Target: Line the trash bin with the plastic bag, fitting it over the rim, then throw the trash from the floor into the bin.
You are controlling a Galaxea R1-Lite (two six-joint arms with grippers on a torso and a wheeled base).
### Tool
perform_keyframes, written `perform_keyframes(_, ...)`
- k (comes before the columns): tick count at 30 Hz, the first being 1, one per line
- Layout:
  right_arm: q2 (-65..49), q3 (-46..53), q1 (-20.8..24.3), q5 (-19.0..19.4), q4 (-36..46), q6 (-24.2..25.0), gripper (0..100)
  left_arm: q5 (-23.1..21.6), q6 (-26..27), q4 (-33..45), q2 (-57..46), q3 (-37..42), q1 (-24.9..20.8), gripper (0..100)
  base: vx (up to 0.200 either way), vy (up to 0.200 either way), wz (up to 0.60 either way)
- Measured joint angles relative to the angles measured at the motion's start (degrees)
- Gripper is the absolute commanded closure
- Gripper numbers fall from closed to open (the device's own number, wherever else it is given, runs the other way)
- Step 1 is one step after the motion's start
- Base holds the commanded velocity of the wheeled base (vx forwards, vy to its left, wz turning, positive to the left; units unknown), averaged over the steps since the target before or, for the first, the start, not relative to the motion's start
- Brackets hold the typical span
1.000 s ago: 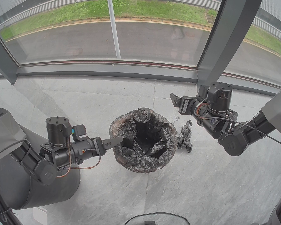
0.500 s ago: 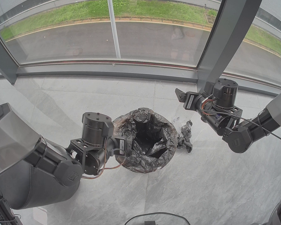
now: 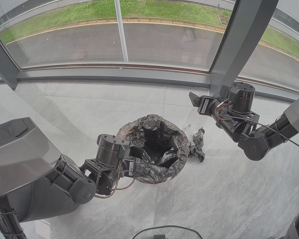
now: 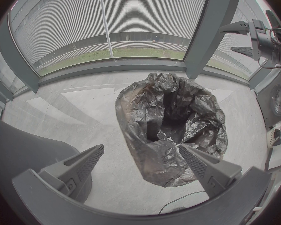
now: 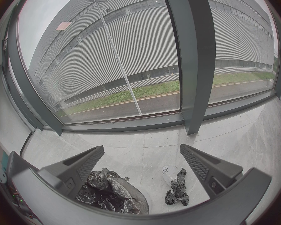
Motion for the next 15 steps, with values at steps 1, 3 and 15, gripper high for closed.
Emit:
perform_keyframes(1, 0.02, 0.0, 0.01, 0.05, 0.0, 0.01, 0, 0.06, -0.05, 0.0, 0.16, 0.16, 0.2, 0, 0.0, 0.0, 0.0)
perform_keyframes(3, 0.05, -0.02, 0.04, 0.05, 0.0, 0.0, 0, 0.17, -0.27, -0.16, 0.27, 0.5, 0.55, 0, 0.0, 0.0, 0.0)
perform_keyframes(15, 0.77, -0.11, 0.0, 0.05, -0.06, 0.01, 0, 2.57, -1.0, -5.78, 0.8, 3.22, 3.5, 0, 0.0, 0.0, 0.0)
